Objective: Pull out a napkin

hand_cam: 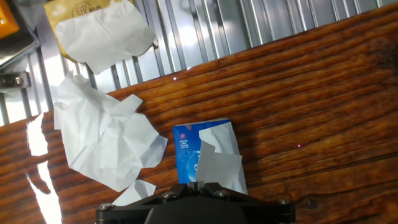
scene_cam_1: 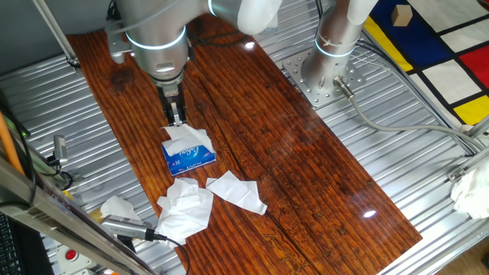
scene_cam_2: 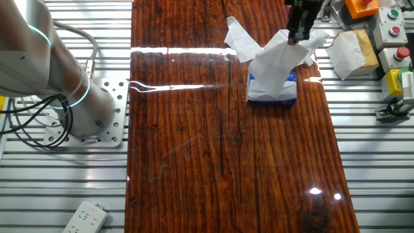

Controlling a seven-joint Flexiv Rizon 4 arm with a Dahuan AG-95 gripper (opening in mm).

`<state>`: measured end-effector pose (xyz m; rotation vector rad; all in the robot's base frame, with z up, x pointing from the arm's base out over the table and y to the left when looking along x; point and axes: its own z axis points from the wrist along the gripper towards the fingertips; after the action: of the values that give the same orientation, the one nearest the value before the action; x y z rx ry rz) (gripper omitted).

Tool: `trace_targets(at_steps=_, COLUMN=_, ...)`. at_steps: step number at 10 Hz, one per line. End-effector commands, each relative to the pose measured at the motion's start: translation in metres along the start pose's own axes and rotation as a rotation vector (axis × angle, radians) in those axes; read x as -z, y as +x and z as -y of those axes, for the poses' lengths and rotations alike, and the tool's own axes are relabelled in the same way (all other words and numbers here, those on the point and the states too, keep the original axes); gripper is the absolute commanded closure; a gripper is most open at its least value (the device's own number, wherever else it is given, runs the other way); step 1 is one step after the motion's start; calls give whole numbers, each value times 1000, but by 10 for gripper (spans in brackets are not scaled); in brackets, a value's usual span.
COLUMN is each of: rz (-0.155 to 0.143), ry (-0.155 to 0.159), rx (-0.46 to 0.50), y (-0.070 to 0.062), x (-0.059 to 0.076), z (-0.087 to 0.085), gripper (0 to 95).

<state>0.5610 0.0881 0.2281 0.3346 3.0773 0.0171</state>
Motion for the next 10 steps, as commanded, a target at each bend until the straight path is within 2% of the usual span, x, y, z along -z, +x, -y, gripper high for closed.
trace_targets(at_steps=1, rz=-15, ry=-4, rx=-10, y=0, x=0, z=0, gripper=950)
trace_targets(at_steps=4, rz=-16, ry=-2, rx=-10, y=0, x=0, z=0, gripper=950)
trace_targets(at_steps=5, rz=-7, ry=-9, rx=0, y=0, x=0, z=0, gripper=950)
trace_targets(at_steps=9, rz=-8, ry=-28, rx=62, y=0, x=0, z=0, gripper=950)
trace_targets(at_steps=10, rz=-11, ry=-44, rx=88, y=0, x=0, z=0, gripper=950)
